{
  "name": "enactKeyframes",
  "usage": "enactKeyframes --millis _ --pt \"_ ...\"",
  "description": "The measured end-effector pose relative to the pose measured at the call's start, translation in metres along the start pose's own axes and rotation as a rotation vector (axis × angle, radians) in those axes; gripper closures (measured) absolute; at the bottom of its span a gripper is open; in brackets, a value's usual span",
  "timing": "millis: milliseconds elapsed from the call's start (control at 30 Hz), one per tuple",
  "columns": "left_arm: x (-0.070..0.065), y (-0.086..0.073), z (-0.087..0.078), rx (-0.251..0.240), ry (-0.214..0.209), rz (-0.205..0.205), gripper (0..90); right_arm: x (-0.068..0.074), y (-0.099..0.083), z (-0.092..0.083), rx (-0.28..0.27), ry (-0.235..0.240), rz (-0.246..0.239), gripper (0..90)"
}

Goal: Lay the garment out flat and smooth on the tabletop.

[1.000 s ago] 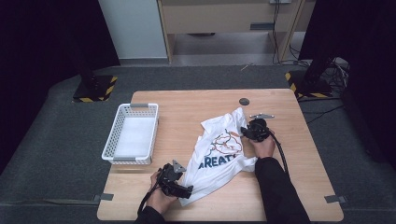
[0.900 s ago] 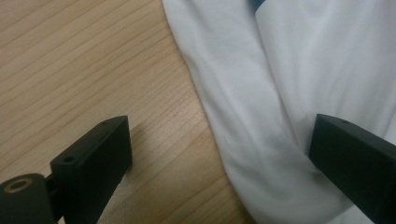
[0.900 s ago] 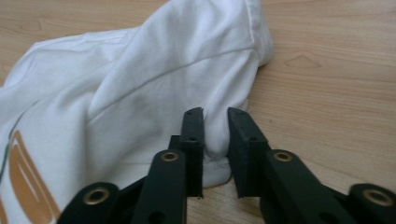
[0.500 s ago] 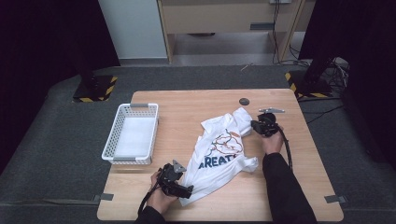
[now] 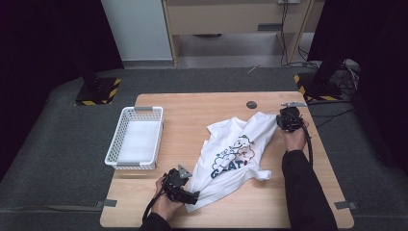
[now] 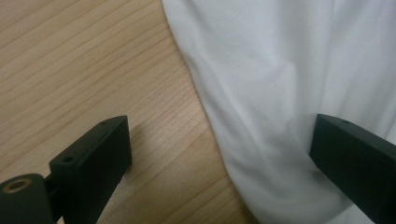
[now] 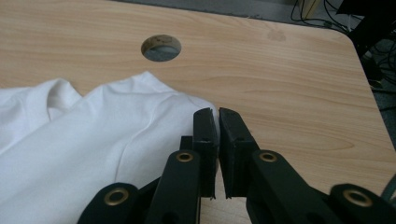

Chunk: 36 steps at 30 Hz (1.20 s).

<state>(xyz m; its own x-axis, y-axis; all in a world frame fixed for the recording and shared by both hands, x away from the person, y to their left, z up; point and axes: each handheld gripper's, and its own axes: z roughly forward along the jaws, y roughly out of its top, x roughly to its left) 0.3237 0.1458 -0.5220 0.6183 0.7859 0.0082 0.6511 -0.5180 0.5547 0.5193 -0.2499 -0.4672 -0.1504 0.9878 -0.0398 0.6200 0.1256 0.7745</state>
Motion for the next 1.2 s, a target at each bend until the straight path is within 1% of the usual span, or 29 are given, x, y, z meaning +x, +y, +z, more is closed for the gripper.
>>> enactKeyframes --millis 33,67,133,167,200,233,267,333,400,467,600,700,767,800,867,933,1000,1100,1200 --pt "0.000 0.000 0.000 0.001 0.000 0.000 5.0 0.001 -0.002 0.002 -0.005 0.009 -0.007 82.8" --pt "0.000 0.000 0.000 -0.001 -0.001 0.001 5.0 0.002 -0.004 0.003 -0.003 0.032 -0.007 79.9" --pt "0.000 0.000 0.000 -0.004 -0.005 0.004 5.4 0.003 -0.006 0.005 -0.009 0.060 -0.005 69.3" --pt "0.000 0.000 0.000 -0.004 -0.010 0.005 5.8 0.002 -0.007 0.004 -0.015 0.080 -0.002 65.8" --pt "0.001 0.001 -0.001 -0.002 -0.017 0.008 6.6 0.002 -0.008 0.002 -0.026 0.090 0.003 62.5" --pt "0.001 0.001 -0.001 -0.004 -0.016 0.008 7.8 0.000 -0.010 0.000 -0.039 0.108 0.013 58.2" --pt "0.002 0.002 -0.001 -0.007 -0.017 0.007 8.0 -0.001 -0.011 -0.003 -0.050 0.120 0.018 55.3" --pt "0.002 0.003 -0.002 -0.026 -0.020 0.001 8.4 -0.004 -0.013 -0.007 -0.070 0.122 0.019 49.3" --pt "0.004 0.007 -0.006 -0.054 -0.010 -0.002 8.8 -0.010 -0.018 -0.012 -0.086 0.126 0.025 45.5" --pt "0.006 0.011 -0.010 -0.087 -0.006 -0.008 9.1 -0.015 -0.022 -0.015 -0.098 0.127 0.028 44.2" --pt "0.011 0.022 -0.014 -0.144 0.002 -0.045 10.1 -0.026 -0.034 -0.020 -0.083 0.123 0.032 44.2" --pt "0.013 0.032 -0.014 -0.178 0.016 -0.055 11.3 -0.030 -0.044 -0.021 -0.070 0.125 0.032 44.2" --pt "0.014 0.043 -0.012 -0.188 0.040 -0.048 11.7 -0.029 -0.050 -0.019 -0.060 0.129 0.021 43.9" --pt "0.014 0.045 -0.011 -0.195 0.044 -0.046 12.0 -0.026 -0.054 -0.018 -0.055 0.134 0.010 42.7" --pt "0.016 0.055 -0.007 -0.205 0.062 -0.049 12.3 -0.022 -0.058 -0.016 -0.047 0.136 -0.001 40.4" --pt "0.017 0.064 -0.001 -0.211 0.078 -0.053 12.4 -0.016 -0.062 -0.012 -0.039 0.143 -0.021 37.5" --pt "0.018 0.070 0.008 -0.222 0.090 -0.060 14.3 -0.009 -0.067 -0.009 -0.028 0.157 -0.028 35.5" --pt "0.018 0.076 0.025 -0.196 0.121 -0.065 15.7 0.002 -0.072 -0.005 -0.007 0.176 -0.040 33.9" --pt "0.017 0.079 0.039 -0.162 0.144 -0.060 15.8 0.013 -0.075 -0.001 0.011 0.194 -0.047 31.6"
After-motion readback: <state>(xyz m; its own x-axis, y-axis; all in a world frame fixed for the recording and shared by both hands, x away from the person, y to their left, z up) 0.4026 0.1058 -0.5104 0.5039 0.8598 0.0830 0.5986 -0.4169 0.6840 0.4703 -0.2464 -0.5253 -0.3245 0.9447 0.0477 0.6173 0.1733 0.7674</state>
